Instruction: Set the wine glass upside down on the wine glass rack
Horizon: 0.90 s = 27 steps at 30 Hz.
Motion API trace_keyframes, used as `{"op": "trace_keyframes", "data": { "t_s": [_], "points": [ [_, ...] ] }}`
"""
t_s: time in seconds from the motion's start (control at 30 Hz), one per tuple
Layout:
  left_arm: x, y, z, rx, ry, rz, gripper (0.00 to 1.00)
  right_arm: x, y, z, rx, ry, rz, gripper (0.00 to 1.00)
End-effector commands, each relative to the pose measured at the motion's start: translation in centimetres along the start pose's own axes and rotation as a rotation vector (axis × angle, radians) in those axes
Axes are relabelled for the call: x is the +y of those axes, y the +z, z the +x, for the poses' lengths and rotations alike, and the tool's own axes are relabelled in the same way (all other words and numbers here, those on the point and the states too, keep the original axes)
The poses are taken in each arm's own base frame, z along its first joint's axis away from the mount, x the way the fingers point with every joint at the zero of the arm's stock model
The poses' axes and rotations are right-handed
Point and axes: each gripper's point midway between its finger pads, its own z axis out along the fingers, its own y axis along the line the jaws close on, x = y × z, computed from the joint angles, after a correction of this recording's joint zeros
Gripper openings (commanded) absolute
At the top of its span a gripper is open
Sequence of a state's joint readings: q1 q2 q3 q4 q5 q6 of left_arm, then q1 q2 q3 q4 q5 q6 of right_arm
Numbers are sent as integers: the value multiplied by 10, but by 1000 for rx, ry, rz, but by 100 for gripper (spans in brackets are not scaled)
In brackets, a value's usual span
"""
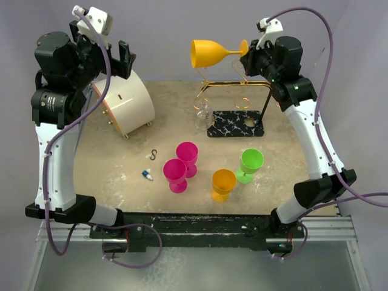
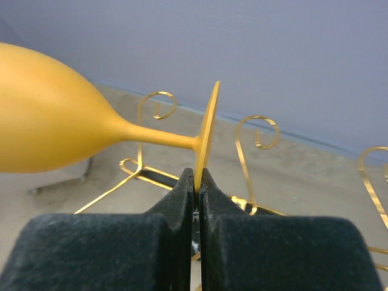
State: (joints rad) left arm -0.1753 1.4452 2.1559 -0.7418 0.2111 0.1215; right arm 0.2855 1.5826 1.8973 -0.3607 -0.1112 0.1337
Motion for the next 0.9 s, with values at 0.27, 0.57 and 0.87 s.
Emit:
{"op": "trace_keyframes", "data": {
  "t_s": [0.27,0.57,0.87],
  "points": [
    [10,-6,6,1,-18,-29,99,-26,-30,-83,-130,-409,447,0],
    [9,-10,1,-13,-13,-23,99,-44,-21,-82,-13,-677,698,0],
    [5,-9,-1,-23,-17,0,99,-57,-4,-63,99,-873,783,0]
  ]
}}
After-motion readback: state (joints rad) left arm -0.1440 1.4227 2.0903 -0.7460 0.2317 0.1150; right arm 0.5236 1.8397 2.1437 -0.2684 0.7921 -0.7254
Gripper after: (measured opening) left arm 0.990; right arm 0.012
